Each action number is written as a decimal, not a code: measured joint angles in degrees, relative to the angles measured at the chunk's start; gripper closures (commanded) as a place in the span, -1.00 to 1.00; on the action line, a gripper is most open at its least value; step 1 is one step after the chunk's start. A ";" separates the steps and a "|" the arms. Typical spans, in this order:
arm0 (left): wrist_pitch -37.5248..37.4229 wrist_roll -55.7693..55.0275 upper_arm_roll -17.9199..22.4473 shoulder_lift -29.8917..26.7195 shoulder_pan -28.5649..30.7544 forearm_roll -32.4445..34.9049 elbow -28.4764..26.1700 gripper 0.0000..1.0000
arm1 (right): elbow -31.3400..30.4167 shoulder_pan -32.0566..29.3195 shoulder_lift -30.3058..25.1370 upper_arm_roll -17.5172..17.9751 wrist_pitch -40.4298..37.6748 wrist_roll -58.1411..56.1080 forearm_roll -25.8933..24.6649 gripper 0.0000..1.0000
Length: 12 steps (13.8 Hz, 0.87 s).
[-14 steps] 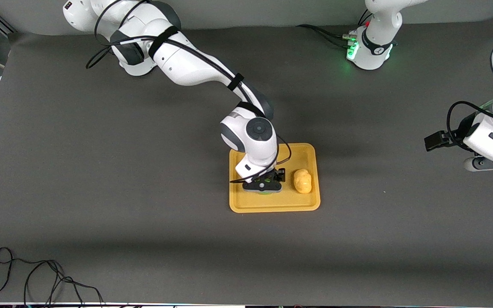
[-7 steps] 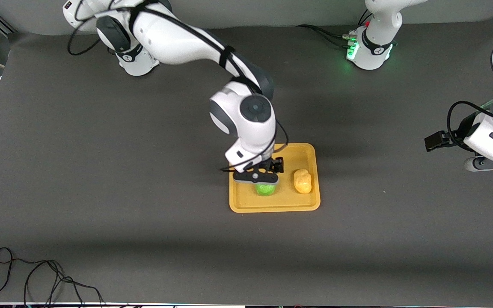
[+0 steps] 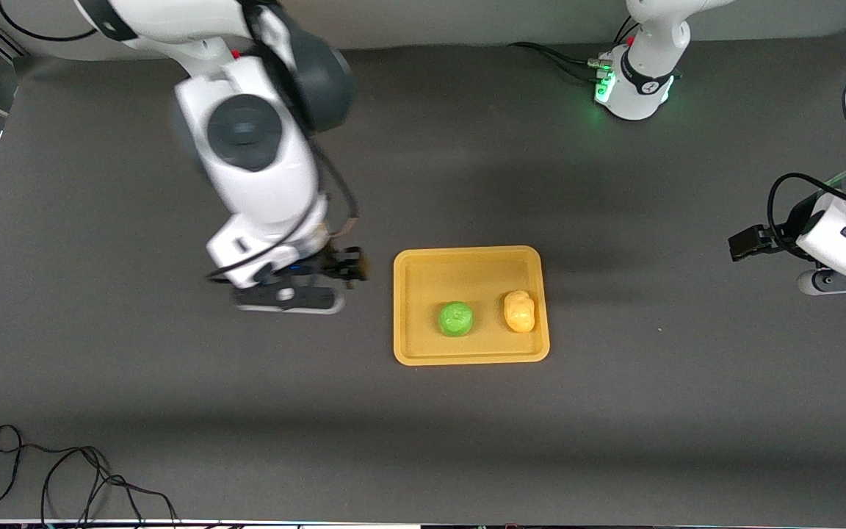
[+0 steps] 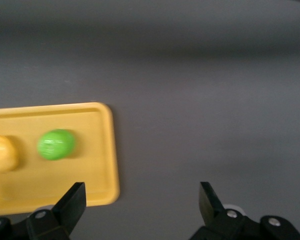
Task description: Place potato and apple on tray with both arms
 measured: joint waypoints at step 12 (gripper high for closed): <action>0.00 0.00 -0.14 0.07 -0.09 -0.18 0.57 -1.00 | -29.81 -30.05 -28.76 -0.74 -0.43 -27.78 3.38 -1.00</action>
